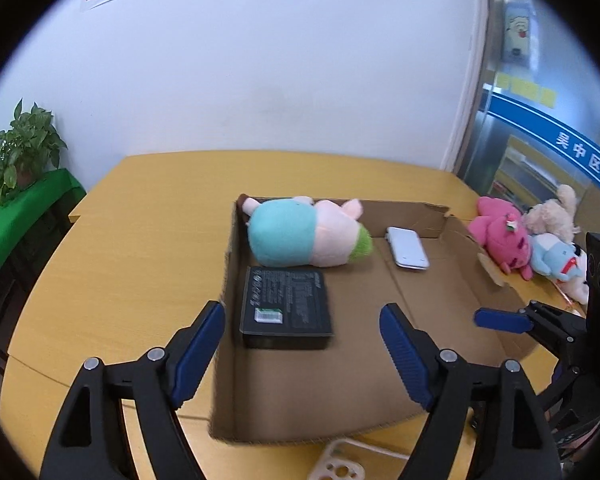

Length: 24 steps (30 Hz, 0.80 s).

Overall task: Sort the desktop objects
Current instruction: 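Open the left gripper to release the product box into the box, then move the left gripper down to the clear phone case on the table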

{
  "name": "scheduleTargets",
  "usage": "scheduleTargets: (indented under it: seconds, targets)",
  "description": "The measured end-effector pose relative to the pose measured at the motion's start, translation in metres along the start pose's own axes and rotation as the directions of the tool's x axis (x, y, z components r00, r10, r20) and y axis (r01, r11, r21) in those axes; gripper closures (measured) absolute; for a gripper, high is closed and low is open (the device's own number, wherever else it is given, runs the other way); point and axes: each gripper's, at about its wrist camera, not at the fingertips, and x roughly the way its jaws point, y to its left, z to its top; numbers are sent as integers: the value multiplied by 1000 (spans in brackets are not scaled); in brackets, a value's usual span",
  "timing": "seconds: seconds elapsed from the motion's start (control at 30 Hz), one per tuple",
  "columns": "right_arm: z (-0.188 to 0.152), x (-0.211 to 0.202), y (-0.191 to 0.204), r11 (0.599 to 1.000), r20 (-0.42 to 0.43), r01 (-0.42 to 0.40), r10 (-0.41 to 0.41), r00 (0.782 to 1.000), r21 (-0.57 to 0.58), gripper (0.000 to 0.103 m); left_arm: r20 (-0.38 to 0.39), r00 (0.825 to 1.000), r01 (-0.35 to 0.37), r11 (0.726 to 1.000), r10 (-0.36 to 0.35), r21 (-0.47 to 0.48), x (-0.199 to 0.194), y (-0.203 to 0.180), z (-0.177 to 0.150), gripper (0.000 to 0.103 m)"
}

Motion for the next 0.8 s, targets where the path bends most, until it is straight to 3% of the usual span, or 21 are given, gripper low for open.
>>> scheduleTargets:
  seconds: [0.03,0.07,0.1,0.13,0.23,0.3,0.43,0.57,0.6,0.8]
  targets:
    - [-8,-8,6,1000,0,1,-1,1000,-8,48,5,1000,15,1000,-15,6,-4,-5,-6,25]
    - [-13,-10,14,1000,-7,-10,10,1000,-9,58,-3,999,36,999,-36,15,-6,-10,-10,44]
    - [-13,-5,20,1000,-14,-21,20,1000,-7,59,-23,998,61,998,-60,23,-6,-15,-14,83]
    - [-21,-9,23,1000,-25,-24,24,999,-3,59,-66,993,97,995,-95,27,-5,-19,-20,98]
    - [-46,-5,25,997,-91,-65,69,993,43,47,-110,988,114,992,-108,51,-5,-32,-38,99]
    - [-67,1,29,994,-141,-83,93,986,71,19,-116,987,119,990,-110,76,-8,-36,-50,98]
    - [-106,18,48,995,-228,-86,94,969,42,18,-192,971,150,988,-143,24,1,-30,-78,79]
    - [-128,38,59,999,-284,-44,42,958,-1,18,-259,956,144,990,-137,7,16,-24,-102,60]
    - [-132,40,62,999,-287,-9,-2,958,-37,18,-275,951,146,989,-139,4,22,-22,-107,56]
    - [-144,53,66,992,-310,45,-79,948,-114,16,-363,907,209,977,-213,-49,58,-17,-134,56]
